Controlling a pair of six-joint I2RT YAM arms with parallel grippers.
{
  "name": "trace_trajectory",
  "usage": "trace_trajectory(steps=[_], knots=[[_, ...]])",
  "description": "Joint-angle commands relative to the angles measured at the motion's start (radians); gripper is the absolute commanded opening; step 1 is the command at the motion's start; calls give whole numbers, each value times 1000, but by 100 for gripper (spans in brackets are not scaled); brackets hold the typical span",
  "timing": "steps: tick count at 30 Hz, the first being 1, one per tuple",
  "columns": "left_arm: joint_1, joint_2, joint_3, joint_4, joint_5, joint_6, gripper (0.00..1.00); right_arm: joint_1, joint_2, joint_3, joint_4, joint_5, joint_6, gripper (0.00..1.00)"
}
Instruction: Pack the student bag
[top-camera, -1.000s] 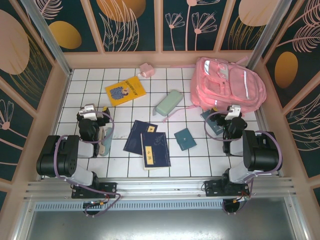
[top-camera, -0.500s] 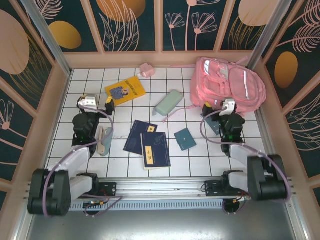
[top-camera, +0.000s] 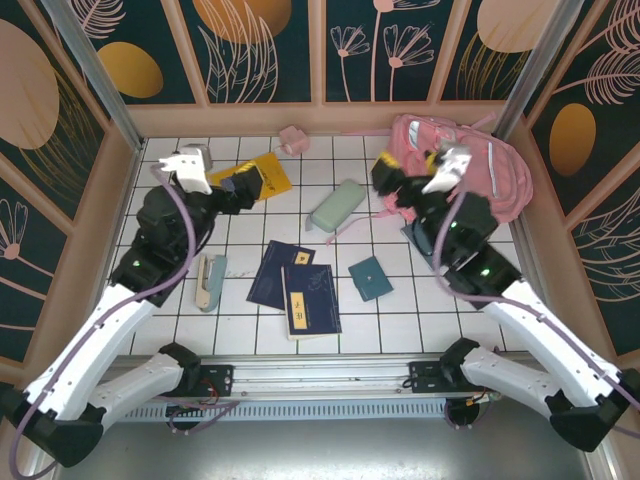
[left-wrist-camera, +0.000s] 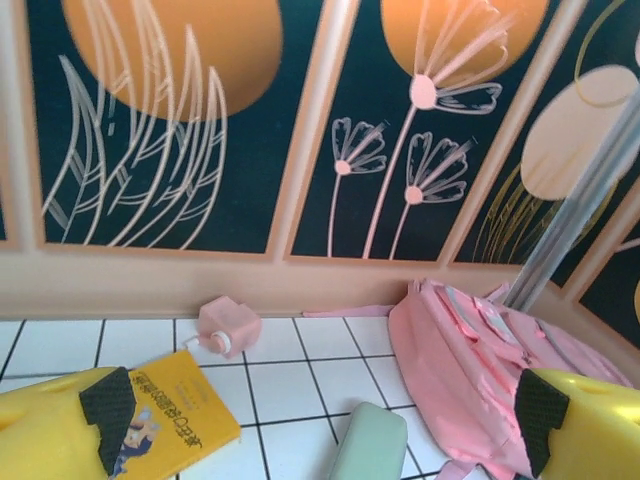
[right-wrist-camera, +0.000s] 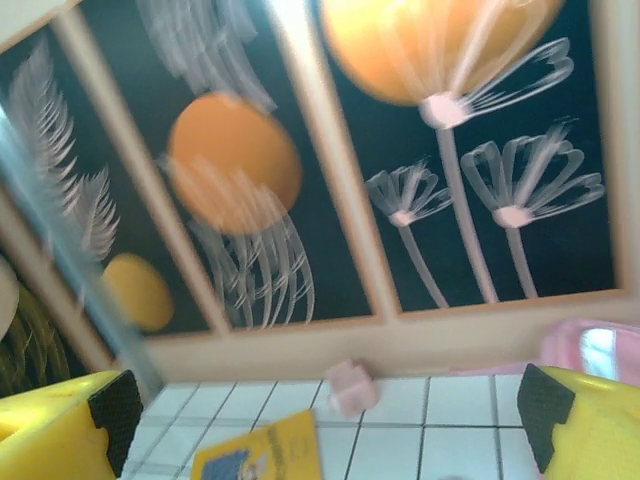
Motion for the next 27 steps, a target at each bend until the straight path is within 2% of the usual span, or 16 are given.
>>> trace_trajectory(steps=[1,4,7,9,13,15,18,24,27], knots=[[-4,-32,-24,-230,-18,-164,99,-172,12,38,-311,-83,219,99],[-4,-20,-46,-233,55,-205,99,-271,114,68,-438,-220,274,99],[-3,52,-18,-311,68,-215,99,-272,237,38,-516,-238,357,99],[-4,74,-35,-311,95,-215,99,-275,311,7,-540,-286,333,99],[-4,106,-69,-311,91,-206,99,-344,419,-75,-489,-426,315,99],[-4,126,-99,-295,117,-207,99,-396,471,-107,-482,-417,314,99],[-3,156,-126,-283,155,-210,99,-461,493,-145,-473,-330,337,99],[-3,163,-154,-252,202,-203,99,-609,511,-210,-330,-345,285,99],[-2,146,-159,-248,191,-196,99,-717,543,-258,-246,-454,272,99]])
